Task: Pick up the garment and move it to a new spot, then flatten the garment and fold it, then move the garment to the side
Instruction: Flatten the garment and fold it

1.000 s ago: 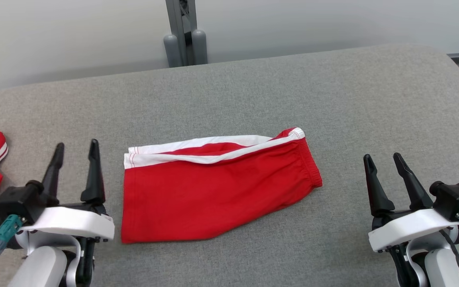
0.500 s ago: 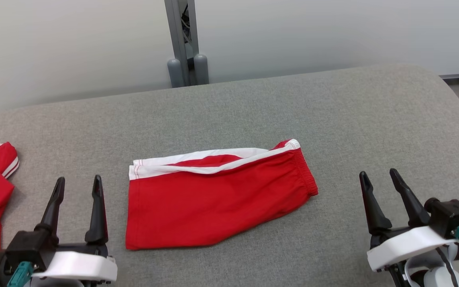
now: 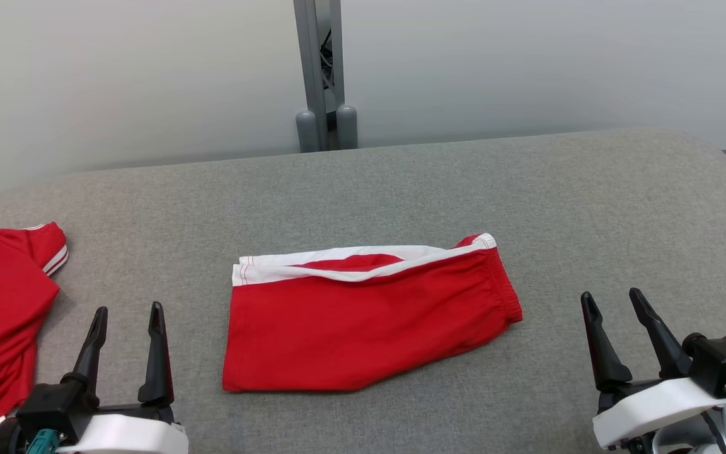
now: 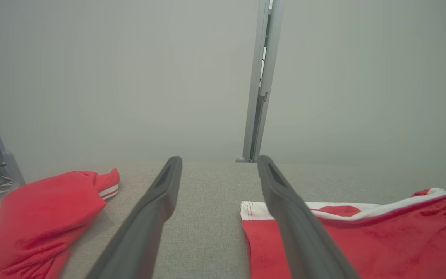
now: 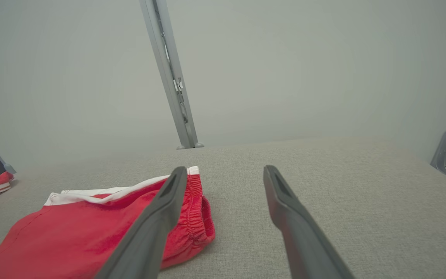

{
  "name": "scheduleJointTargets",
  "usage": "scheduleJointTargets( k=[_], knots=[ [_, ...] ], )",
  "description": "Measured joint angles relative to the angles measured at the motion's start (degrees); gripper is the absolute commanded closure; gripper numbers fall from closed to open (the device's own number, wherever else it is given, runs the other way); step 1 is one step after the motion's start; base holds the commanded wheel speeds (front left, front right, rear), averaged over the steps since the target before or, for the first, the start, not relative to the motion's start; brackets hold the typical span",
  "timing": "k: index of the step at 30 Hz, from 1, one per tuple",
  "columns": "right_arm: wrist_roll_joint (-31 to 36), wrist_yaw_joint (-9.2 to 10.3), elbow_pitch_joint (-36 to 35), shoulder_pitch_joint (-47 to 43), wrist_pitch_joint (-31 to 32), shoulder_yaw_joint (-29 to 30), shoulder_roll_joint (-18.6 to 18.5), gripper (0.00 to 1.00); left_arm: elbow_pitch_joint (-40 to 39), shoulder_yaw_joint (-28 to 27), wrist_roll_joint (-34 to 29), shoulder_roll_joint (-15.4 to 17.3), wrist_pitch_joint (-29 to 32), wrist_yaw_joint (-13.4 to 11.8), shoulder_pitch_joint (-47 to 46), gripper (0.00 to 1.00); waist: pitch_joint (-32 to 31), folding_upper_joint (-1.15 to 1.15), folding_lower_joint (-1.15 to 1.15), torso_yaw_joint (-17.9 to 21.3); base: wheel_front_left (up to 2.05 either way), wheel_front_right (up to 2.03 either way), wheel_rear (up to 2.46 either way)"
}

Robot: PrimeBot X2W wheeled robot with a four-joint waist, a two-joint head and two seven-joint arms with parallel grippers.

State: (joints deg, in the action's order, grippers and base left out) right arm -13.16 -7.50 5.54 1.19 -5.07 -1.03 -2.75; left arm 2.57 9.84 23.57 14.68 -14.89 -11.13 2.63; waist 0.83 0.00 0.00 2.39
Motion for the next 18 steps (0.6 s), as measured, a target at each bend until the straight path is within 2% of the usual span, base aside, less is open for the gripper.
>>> scheduleJointTargets(
  k=[12,18],
  knots=[
    [0.26,0.00,0.34,0.19,0.29,0.68,-0.01,0.00,1.18,-1.40,-1.93,-1.47,0.00,2.01,-0.99,0.00,0.55,0.00,0.00,-0.98,0.00,0.00,0.00],
    [0.97,0.00,6.03,4.00,1.40,0.07,-0.03,0.00,1.58,-0.49,-3.01,-2.40,-0.01,3.10,-3.34,0.00,1.82,0.00,0.00,-2.27,0.00,0.00,0.00]
  ],
)
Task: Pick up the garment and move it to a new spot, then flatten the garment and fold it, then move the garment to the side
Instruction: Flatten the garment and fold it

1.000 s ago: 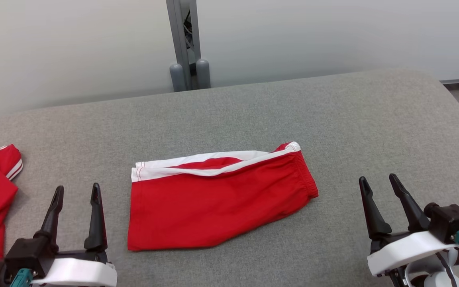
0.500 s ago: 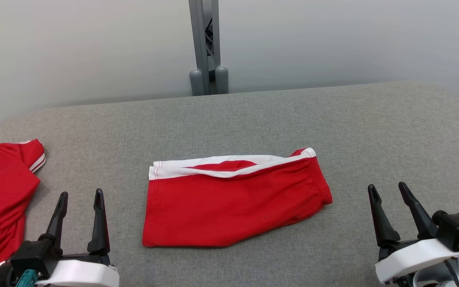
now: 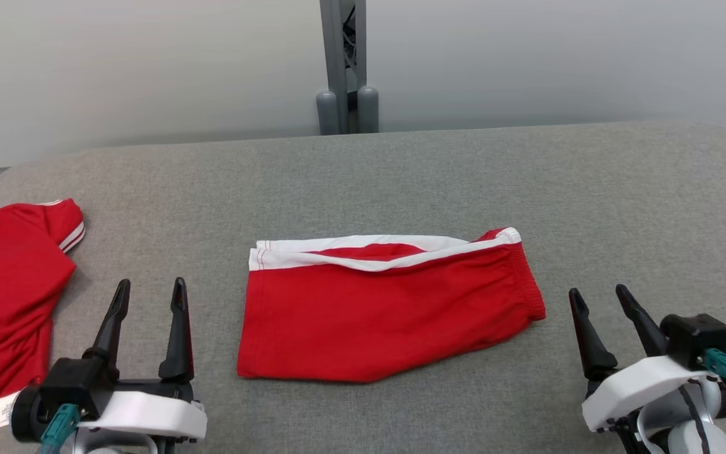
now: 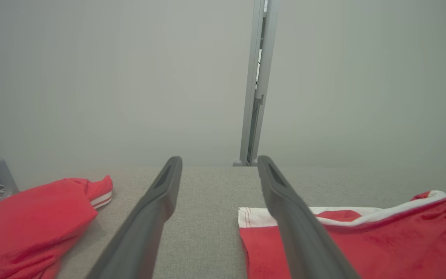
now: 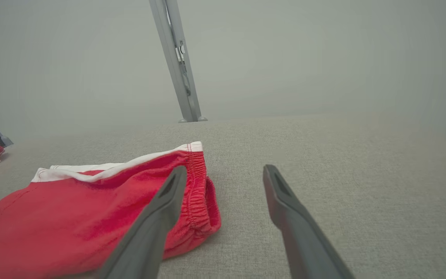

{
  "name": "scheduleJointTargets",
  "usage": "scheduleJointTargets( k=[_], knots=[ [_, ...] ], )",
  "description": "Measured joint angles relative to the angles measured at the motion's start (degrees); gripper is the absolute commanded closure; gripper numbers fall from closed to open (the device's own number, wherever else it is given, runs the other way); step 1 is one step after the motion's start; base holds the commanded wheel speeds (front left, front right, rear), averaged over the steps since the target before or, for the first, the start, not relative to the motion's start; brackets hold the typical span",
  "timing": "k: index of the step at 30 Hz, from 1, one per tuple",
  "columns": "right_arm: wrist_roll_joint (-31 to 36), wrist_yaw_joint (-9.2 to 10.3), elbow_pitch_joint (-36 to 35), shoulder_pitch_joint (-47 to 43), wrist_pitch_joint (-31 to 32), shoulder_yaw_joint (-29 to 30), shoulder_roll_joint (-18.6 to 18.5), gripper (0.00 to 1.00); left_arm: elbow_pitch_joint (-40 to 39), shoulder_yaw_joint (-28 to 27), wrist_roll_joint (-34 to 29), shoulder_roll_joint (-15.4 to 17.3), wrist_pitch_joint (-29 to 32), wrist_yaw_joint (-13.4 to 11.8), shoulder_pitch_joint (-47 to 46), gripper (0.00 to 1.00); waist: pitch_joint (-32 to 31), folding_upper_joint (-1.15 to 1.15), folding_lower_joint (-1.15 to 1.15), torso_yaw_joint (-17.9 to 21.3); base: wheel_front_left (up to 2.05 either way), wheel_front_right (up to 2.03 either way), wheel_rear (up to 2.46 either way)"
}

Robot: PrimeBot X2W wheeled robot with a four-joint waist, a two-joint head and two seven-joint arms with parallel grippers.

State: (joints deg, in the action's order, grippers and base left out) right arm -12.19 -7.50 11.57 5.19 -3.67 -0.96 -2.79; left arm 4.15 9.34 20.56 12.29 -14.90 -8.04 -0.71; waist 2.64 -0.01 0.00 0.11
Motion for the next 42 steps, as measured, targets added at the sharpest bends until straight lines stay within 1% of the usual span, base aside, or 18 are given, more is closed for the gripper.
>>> scheduleJointTargets(
  k=[4,8,13,19,20,21,22,28,32,39,42],
  knots=[
    [0.85,0.00,7.25,3.89,0.76,-0.89,-0.25,0.00,1.00,1.83,-0.87,-0.62,0.00,1.49,-2.59,0.00,1.51,0.00,0.00,-1.83,0.00,0.00,0.00],
    [0.68,0.00,14.14,7.26,0.08,-1.75,-0.59,0.00,2.50,3.56,-1.64,-1.05,0.00,2.94,-5.59,0.00,3.12,0.00,0.00,-4.26,0.00,0.00,0.00],
    [-1.02,0.00,22.61,11.96,-1.22,-3.07,-0.73,0.00,3.49,3.83,-2.44,-1.71,0.00,3.97,-8.04,0.00,5.58,0.00,0.00,-6.35,0.00,0.00,0.00],
    [-3.87,0.00,31.40,16.47,-3.59,-3.66,-0.68,0.00,3.93,2.94,-2.99,-2.47,0.00,4.90,-9.25,0.00,7.55,0.00,0.00,-7.42,0.00,0.00,0.00],
    [-5.64,0.00,33.30,17.61,-4.43,-4.63,-0.58,0.35,4.07,2.67,-3.22,-2.78,0.00,5.08,-9.56,0.00,8.00,0.00,0.00,-7.44,0.00,0.00,0.00],
    [-6.14,0.00,34.03,18.17,-4.89,-5.23,-0.53,0.66,4.10,2.48,-3.37,-2.91,0.00,5.23,-9.79,0.00,8.15,0.00,0.00,-7.41,0.00,0.00,0.00],
    [-6.87,0.00,34.63,18.63,-5.28,-5.66,-0.46,1.00,4.11,2.20,-3.45,-3.00,0.00,5.34,-9.94,0.00,8.28,0.00,0.00,-7.32,0.00,0.00,0.00],
    [-10.88,-0.01,36.49,19.26,-8.46,-7.95,-0.11,1.00,4.55,0.74,-4.00,-3.65,0.00,5.97,-10.16,0.00,8.27,0.00,0.00,-6.24,0.00,0.00,0.00],
    [-12.71,-0.01,35.87,17.52,-10.00,-7.95,-0.08,1.00,4.86,0.01,-4.43,-3.86,0.00,6.33,-10.06,0.00,7.71,0.00,0.00,-5.25,0.00,0.00,0.00],
    [-13.49,-0.02,32.77,12.52,-11.01,-4.09,-3.31,1.00,5.26,-1.09,-4.91,-4.22,0.00,6.68,-8.95,0.00,6.60,0.00,0.00,-3.30,0.00,0.00,0.00],
    [-12.91,-0.01,31.48,11.41,-11.03,-2.71,-4.12,1.00,5.33,-1.74,-4.94,-4.22,0.00,6.75,-8.72,0.00,6.15,0.00,0.00,-2.38,0.00,0.00,0.00]
  ],
)
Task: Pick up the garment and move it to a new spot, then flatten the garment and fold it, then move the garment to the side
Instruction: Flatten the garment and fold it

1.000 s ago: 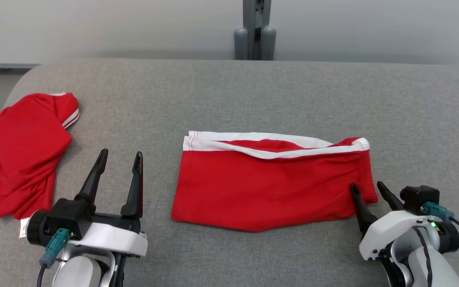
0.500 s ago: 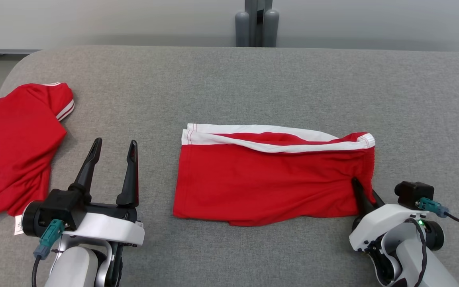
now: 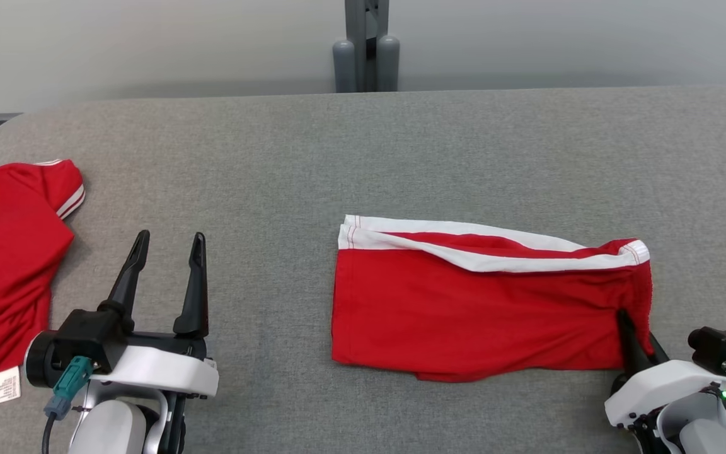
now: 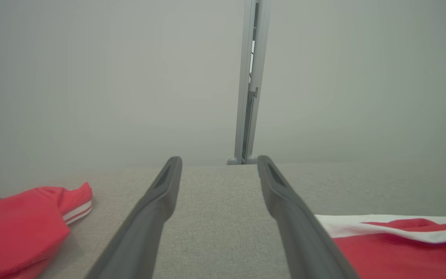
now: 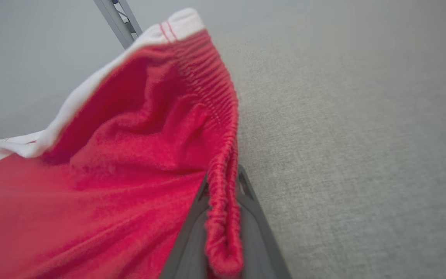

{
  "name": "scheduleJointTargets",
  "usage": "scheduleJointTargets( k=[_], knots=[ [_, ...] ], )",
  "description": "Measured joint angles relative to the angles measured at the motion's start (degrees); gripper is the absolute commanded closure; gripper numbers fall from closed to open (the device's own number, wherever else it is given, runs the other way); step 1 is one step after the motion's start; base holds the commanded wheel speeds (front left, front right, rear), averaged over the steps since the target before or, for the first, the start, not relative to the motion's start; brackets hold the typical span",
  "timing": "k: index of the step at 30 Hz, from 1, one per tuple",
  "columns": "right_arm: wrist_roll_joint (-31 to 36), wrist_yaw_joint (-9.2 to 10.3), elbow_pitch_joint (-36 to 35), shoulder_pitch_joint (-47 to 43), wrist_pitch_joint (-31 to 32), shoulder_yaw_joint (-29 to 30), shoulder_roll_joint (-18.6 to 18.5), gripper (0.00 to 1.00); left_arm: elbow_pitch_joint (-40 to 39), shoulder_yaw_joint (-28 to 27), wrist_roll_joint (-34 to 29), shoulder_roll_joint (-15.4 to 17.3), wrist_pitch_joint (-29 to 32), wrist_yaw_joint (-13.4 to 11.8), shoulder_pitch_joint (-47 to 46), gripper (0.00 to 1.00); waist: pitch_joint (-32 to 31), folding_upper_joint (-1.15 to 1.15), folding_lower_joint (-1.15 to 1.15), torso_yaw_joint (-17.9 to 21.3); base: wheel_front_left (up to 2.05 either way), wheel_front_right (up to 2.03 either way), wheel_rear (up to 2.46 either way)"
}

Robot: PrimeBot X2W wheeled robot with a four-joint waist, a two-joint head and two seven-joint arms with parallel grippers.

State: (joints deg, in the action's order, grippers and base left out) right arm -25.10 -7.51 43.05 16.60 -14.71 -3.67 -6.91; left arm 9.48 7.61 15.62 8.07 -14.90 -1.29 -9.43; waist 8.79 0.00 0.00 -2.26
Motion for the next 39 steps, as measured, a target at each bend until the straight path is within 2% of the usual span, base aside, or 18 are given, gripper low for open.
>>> scheduleJointTargets(
  k=[4,7,13,16,21,27,33,34,35,36,39],
  knots=[
    [-0.04,0.01,-3.63,-0.25,0.57,-0.70,0.63,1.00,0.24,-0.54,-0.01,-0.05,0.00,0.24,0.89,0.00,-0.68,0.00,0.00,0.92,0.00,0.00,0.00],
    [-1.93,0.01,-8.89,-0.61,2.69,-3.01,2.03,1.00,0.33,-0.75,-0.19,-0.16,0.00,0.32,0.97,0.00,-1.19,0.00,0.00,1.20,0.00,0.00,0.00],
    [-4.17,0.01,-20.22,-0.77,8.39,-10.31,3.55,1.00,0.87,-0.36,-0.67,-0.52,0.00,0.80,1.14,0.00,-1.54,0.00,0.00,1.17,0.00,0.00,0.00],
    [-4.98,0.01,-21.90,0.28,10.40,-13.99,3.89,1.00,1.08,0.04,-0.94,-0.75,0.00,1.08,1.00,0.00,-1.19,0.00,0.00,0.77,0.00,0.00,0.00],
    [-8.18,0.01,-19.93,4.67,11.17,-20.49,4.05,1.00,1.45,1.00,-1.42,-1.31,0.00,1.75,-0.28,0.00,-0.20,0.00,0.00,-0.71,0.00,0.00,0.00],
    [-12.03,0.01,-12.23,10.52,8.54,-28.35,4.15,1.00,2.00,2.08,-1.63,-1.91,0.00,2.36,-1.79,0.00,1.52,0.00,0.00,-2.79,0.00,0.00,0.00],
    [-15.80,0.01,-6.67,14.21,5.78,-33.61,4.15,0.98,2.46,2.49,-2.03,-2.25,0.00,2.82,-2.91,0.00,3.15,0.00,0.00,-4.25,0.00,0.00,0.00],
    [-16.63,0.01,-5.90,14.86,5.20,-34.55,4.14,0.69,2.56,2.53,-2.08,-2.31,0.00,2.83,-3.02,0.00,3.45,0.00,0.00,-4.43,0.00,0.00,0.00],
    [-17.49,0.01,-5.19,15.50,4.65,-35.49,4.14,0.54,2.60,2.55,-2.13,-2.37,0.00,2.89,-3.09,0.00,3.75,0.00,0.00,-4.56,0.00,0.00,0.00],
    [-18.35,0.01,-4.76,16.13,4.19,-36.56,4.10,0.00,2.68,2.56,-2.23,-2.41,0.00,3.10,-3.22,0.00,4.05,0.00,0.00,-4.64,0.00,0.00,0.00],
    [-21.60,0.01,-4.49,17.40,3.41,-40.49,4.14,0.00,2.74,2.52,-2.45,-2.56,0.00,3.24,-3.76,0.00,4.63,0.00,0.00,-4.67,0.00,0.00,0.00]
  ],
)
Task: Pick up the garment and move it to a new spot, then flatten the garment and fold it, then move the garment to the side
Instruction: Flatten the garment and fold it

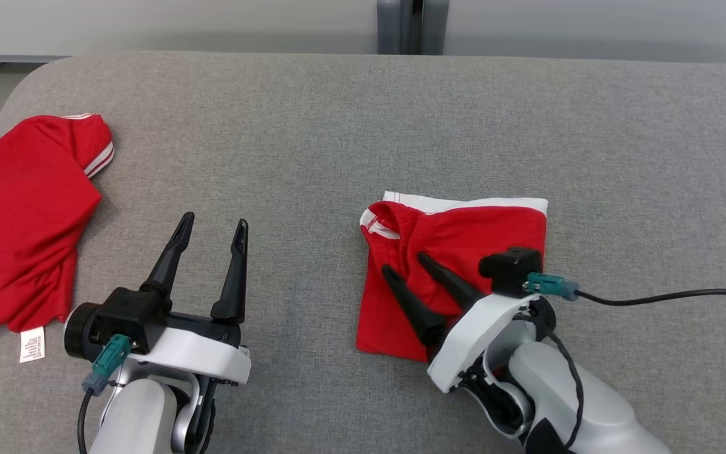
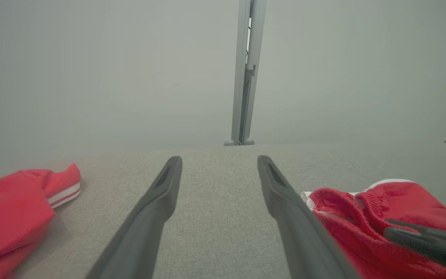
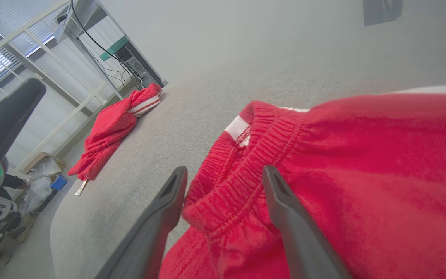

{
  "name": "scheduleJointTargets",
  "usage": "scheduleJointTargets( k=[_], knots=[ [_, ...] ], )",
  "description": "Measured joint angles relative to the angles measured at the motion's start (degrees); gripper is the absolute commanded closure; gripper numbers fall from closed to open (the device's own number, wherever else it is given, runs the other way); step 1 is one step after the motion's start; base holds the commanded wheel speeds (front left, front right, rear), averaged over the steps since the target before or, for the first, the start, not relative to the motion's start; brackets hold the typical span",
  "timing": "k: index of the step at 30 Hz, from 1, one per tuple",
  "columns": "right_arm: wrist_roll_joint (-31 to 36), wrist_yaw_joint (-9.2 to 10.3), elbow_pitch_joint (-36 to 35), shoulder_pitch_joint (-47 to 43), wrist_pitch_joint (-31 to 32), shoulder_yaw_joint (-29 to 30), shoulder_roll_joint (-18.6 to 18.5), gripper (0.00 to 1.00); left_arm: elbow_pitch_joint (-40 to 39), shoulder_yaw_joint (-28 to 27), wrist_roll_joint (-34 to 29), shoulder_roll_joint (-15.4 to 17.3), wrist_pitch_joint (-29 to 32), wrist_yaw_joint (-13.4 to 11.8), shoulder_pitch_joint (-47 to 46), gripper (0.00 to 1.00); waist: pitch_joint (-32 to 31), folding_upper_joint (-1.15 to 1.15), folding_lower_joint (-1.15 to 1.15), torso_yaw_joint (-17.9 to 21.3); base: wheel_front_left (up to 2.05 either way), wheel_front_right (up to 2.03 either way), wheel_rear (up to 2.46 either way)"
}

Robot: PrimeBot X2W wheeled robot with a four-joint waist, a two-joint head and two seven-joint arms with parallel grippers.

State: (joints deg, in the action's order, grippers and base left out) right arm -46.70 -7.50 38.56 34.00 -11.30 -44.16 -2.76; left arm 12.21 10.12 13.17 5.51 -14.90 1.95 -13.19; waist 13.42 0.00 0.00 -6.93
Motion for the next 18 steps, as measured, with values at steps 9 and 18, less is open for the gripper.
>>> scheduleJointTargets(
  k=[9,18],
  knots=[
    [-5.98,0.00,-1.04,1.31,-0.91,-11.63,0.07,0.00,0.25,-0.51,-0.69,-0.07,0.00,0.26,-0.31,0.00,0.43,0.00,0.00,1.09,0.00,0.00,0.00],
    [-2.46,0.00,0.24,3.39,-3.60,-5.58,0.03,0.00,0.36,-1.99,-0.73,-0.18,0.00,0.00,-0.08,0.00,-0.80,0.00,0.00,3.03,0.00,0.00,0.00]
  ],
)
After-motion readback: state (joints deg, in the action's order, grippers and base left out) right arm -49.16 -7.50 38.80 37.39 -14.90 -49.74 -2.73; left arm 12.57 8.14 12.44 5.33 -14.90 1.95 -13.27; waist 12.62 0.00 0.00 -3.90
